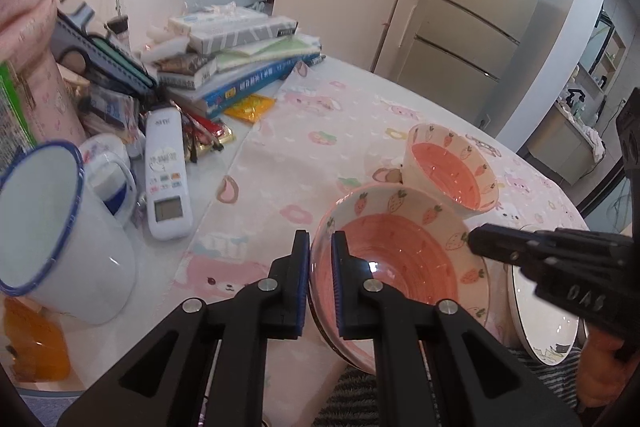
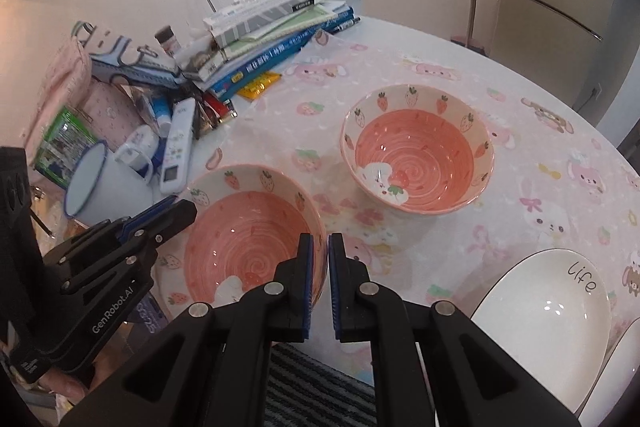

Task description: Organize plates and bowls

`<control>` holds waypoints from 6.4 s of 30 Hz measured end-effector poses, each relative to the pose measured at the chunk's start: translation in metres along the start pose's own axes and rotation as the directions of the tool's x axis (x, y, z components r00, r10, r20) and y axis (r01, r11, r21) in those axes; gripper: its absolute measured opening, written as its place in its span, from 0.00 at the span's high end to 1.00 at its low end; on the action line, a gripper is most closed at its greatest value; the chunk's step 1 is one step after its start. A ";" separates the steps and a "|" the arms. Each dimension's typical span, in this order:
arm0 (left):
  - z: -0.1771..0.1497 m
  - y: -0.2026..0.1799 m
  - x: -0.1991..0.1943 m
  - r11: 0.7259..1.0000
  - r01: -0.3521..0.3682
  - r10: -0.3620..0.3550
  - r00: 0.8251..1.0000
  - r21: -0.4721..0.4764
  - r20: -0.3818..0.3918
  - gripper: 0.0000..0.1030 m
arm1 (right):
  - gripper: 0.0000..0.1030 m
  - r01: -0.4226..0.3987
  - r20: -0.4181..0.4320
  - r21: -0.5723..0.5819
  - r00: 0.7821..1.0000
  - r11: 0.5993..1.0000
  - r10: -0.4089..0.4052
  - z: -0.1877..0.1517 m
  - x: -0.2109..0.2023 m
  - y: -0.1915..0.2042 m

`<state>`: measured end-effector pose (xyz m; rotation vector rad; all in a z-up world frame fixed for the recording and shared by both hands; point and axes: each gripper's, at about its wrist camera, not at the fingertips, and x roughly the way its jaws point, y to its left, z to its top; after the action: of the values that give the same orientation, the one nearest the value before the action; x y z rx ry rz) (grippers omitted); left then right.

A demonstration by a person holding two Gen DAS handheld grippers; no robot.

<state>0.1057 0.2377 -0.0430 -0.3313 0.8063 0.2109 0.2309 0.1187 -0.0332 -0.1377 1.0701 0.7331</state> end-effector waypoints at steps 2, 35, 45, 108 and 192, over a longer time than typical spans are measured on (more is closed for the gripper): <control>0.004 -0.005 -0.004 0.999 -0.008 0.008 1.000 0.041 0.009 0.83 | 0.92 -0.012 0.028 0.006 1.000 1.000 0.012 0.003 -0.012 -0.004; 0.143 -0.098 -0.071 0.977 0.167 -0.197 0.946 0.135 0.258 0.12 | 0.57 -0.021 0.343 0.308 0.935 0.951 -0.090 0.025 -0.132 -0.133; 0.123 -0.082 0.051 0.970 0.202 -0.195 0.978 0.134 -0.069 0.23 | 0.62 0.032 0.204 0.295 0.974 0.955 -0.095 0.031 -0.071 -0.130; 0.074 -0.101 0.140 0.981 0.171 -0.122 0.909 0.090 -0.398 0.93 | 0.85 0.089 -0.050 0.343 0.996 0.935 -0.077 0.023 0.060 -0.127; -0.015 -0.005 -0.015 0.995 -0.064 0.067 0.997 -0.073 0.041 0.92 | 0.88 0.005 0.032 -0.023 0.999 1.000 -0.004 -0.010 0.004 0.030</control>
<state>0.0868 0.2265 -0.0402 -0.3668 0.7681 0.3083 0.2061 0.1392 -0.0345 -0.1478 1.0312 0.7419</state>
